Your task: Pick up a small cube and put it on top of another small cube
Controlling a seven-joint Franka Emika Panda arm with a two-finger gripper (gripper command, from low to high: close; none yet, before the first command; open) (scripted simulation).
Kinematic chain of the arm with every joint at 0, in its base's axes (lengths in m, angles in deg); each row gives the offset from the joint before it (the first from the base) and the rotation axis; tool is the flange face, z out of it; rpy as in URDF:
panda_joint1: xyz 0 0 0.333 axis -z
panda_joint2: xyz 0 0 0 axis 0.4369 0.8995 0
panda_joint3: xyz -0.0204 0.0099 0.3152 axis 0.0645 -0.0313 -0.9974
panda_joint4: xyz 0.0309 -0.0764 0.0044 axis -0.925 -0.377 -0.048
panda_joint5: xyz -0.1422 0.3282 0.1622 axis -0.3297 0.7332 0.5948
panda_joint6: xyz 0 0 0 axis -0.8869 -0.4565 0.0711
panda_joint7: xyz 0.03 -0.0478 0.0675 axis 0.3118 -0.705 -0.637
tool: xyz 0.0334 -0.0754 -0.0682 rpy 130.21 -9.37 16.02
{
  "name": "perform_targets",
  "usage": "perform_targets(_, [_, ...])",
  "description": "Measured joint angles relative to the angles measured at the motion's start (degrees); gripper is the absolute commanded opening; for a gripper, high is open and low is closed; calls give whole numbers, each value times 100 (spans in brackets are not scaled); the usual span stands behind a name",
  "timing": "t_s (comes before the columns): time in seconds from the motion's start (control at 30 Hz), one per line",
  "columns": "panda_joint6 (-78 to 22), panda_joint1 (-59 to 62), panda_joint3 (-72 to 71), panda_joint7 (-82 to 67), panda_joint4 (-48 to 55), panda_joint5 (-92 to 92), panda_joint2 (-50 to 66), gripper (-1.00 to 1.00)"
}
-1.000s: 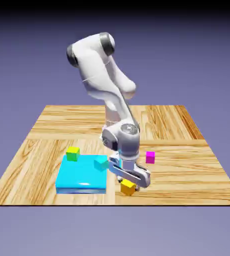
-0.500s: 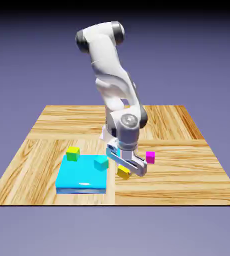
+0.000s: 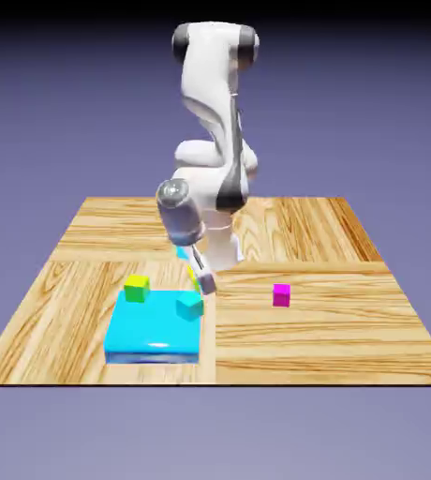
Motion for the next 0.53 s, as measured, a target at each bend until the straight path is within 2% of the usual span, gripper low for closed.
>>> perform_targets(0.17, [790,988,474,892,-430,-244,-930,-100])
perform_targets(0.23, [830,1030,496,973,-451,-256,-979,-100])
perform_targets(0.4, [2075,1028,448,1018,-669,-303,48,-100])
perform_targets(0.43, [2265,1027,441,1025,-703,-310,206,100])
perform_targets(0.53, [2011,1028,450,1017,-659,-302,1,100])
